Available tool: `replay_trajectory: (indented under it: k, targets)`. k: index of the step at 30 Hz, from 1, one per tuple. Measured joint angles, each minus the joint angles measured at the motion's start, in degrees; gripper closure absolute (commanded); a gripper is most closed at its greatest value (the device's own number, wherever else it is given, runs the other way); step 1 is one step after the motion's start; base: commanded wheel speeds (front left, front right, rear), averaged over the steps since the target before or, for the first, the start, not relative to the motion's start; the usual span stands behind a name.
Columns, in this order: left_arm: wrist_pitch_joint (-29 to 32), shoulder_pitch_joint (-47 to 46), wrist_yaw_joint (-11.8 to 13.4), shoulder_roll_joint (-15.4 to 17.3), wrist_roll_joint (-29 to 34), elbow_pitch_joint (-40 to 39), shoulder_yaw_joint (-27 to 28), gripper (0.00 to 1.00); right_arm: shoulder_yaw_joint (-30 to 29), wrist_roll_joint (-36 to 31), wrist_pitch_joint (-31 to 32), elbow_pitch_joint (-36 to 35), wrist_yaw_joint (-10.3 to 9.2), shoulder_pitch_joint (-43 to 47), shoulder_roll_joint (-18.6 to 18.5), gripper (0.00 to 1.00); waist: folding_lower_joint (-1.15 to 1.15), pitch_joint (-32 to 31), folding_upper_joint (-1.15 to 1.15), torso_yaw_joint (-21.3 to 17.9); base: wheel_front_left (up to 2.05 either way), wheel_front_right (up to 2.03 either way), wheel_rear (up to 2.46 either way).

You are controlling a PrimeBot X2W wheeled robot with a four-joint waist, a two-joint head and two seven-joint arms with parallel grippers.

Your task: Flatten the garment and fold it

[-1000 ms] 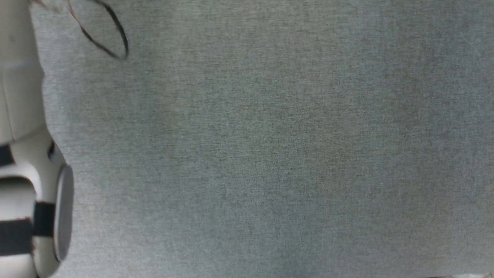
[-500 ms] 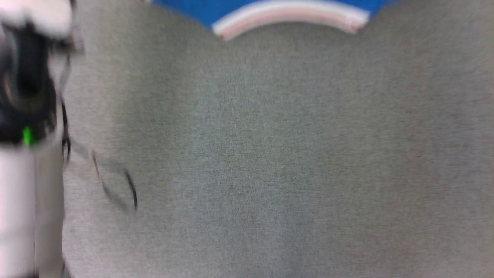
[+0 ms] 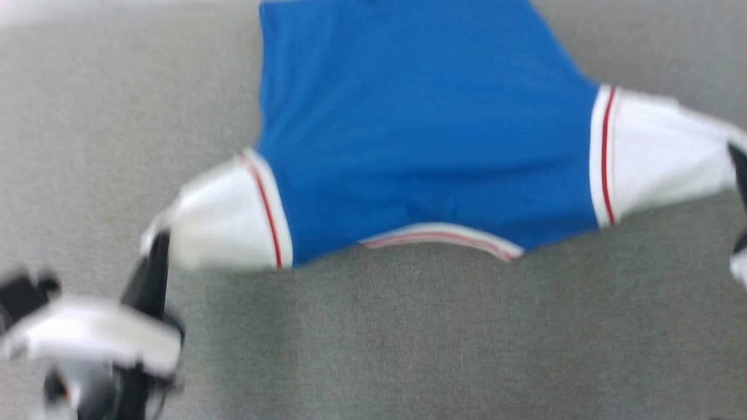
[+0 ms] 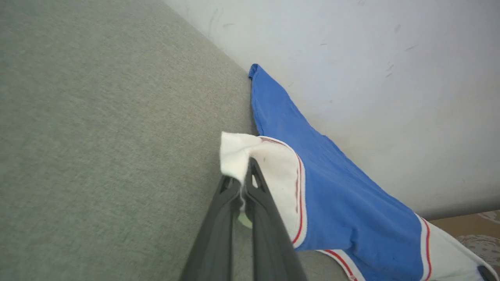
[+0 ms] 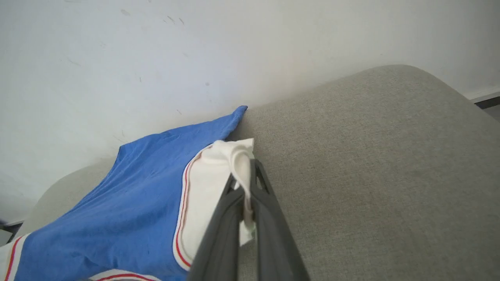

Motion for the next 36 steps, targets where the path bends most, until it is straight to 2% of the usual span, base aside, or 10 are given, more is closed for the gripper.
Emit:
replay_trajectory:
  k: [4, 8, 13, 16, 18, 21, 26, 31, 36]
  targets:
    - [-1.51, 11.15, -0.51, 1.00, 1.49, -1.63, 0.15, 1.00, -2.75, 0.10, 1.23, -2.61, 0.00, 8.02, 3.46, 1.00, 0.00, -3.79, 0.00, -0.12, 0.00, 0.00, 0.00]
    - [-1.72, 18.35, -0.96, 1.36, 1.41, -4.11, 0.77, 1.00, -5.95, 0.88, 1.54, -4.91, 0.00, 14.23, 5.41, 1.00, 0.01, -6.81, 0.00, -0.27, 0.00, 0.00, 0.00]
    - [-1.70, 23.74, -1.86, 1.54, 0.14, -6.99, 1.66, 1.00, -8.93, 2.97, 2.01, -7.89, 0.01, 21.31, 6.20, 1.00, 0.01, -9.24, 0.00, -0.13, 0.00, 0.00, 0.00]
    - [-1.92, 24.64, -1.91, 1.54, 0.81, -6.83, 1.05, 1.00, -9.31, 5.63, 0.87, -6.90, 0.01, 24.46, 6.21, 1.00, 0.01, -9.66, 0.00, 0.16, 0.00, 0.00, 0.00]
    - [-2.01, 24.55, -1.91, 1.49, 1.82, -5.98, -0.18, 1.00, -8.43, 5.01, -0.31, -6.26, 0.01, 26.10, 6.22, 1.00, 0.02, -9.62, 0.00, 0.25, 0.00, 0.00, 0.00]
    - [-2.50, 23.76, -1.89, 1.18, 3.85, -3.99, -2.57, 1.00, -5.76, 1.44, -2.22, -5.45, 0.01, 27.35, 6.26, 1.00, 0.02, -9.62, 0.00, 0.30, 0.00, 0.00, 0.00]
    - [-3.00, 19.80, -1.86, 0.20, 6.60, -1.48, -5.89, 1.00, 1.54, -10.07, -5.12, -3.07, 0.01, 27.77, 4.56, 1.00, 0.02, -9.69, 0.00, 0.48, 0.00, 0.00, 0.00]
    - [-3.09, 16.95, -1.36, 0.18, 9.39, -0.79, -7.95, 1.00, 7.15, -17.72, -7.40, 6.26, 0.01, 27.80, 1.98, 1.00, 0.02, -9.58, 0.00, 1.21, 0.00, 0.00, 0.00]
    - [-2.81, 15.27, -0.68, 0.26, 10.83, -1.29, -9.31, 1.00, 8.67, -20.03, -9.60, 16.67, 0.01, 26.24, 2.30, 1.00, 0.02, -9.23, 0.00, 2.38, 0.00, 0.00, 0.00]
